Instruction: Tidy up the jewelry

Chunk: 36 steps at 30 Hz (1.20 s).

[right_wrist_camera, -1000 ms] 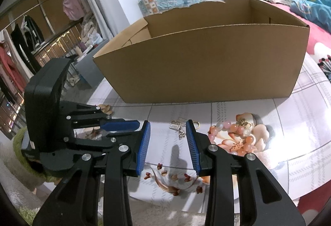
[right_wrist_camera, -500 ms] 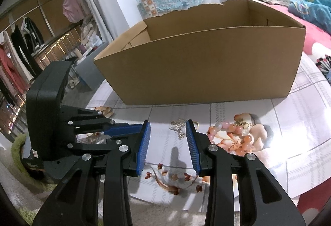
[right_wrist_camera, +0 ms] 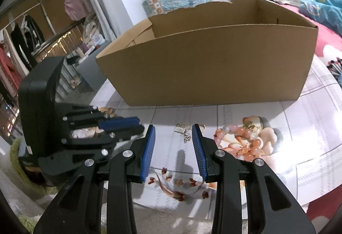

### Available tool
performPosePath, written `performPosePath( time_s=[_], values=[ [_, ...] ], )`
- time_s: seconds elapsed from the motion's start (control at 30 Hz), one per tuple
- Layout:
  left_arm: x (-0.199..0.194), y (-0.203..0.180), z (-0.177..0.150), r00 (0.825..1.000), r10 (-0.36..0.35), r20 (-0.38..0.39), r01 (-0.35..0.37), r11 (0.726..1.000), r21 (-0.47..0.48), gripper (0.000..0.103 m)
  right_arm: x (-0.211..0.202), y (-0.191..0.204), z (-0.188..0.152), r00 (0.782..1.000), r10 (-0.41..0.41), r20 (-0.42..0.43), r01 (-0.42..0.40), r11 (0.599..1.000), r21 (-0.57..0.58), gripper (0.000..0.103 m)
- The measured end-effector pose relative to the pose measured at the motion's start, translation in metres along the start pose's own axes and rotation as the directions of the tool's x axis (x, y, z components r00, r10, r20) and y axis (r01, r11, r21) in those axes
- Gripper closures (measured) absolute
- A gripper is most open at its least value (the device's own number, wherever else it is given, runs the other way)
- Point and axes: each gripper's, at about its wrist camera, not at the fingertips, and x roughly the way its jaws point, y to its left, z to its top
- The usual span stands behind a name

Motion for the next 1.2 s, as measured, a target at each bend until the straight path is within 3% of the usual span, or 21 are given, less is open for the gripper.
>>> performPosePath(
  time_s=[0.47, 0.7, 0.73, 0.97, 1.2],
  values=[
    [-0.002, 0.013, -0.007, 1.000, -0.012, 0.023, 0.013, 0.999, -0.034, 0.092, 0.034, 0.010, 0.006, 0.989, -0.115, -0.087, 0.106, 0.989, -0.103, 0.083],
    [-0.003, 0.018, -0.010, 1.000, -0.020, 0.024, 0.021, 0.999, -0.037, 0.092, 0.045, 0.020, 0.006, 0.975, -0.188, -0.121, 0.164, 0.969, -0.186, 0.097],
    [-0.003, 0.018, -0.010, 1.000, -0.020, 0.024, 0.021, 0.999, -0.038, 0.092, 0.045, 0.021, 0.006, 0.974, -0.189, -0.123, 0.164, 0.968, -0.189, 0.102],
    [-0.003, 0.019, -0.011, 0.999, -0.020, 0.030, 0.022, 0.999, -0.043, 0.092, 0.038, 0.020, 0.007, 0.980, -0.148, -0.134, 0.129, 0.981, -0.143, 0.103],
    [-0.008, 0.019, -0.011, 0.999, -0.013, 0.044, 0.015, 0.999, -0.045, 0.092, 0.014, 0.011, 0.016, 0.992, -0.094, -0.090, 0.085, 0.992, -0.098, 0.103]
  ],
)
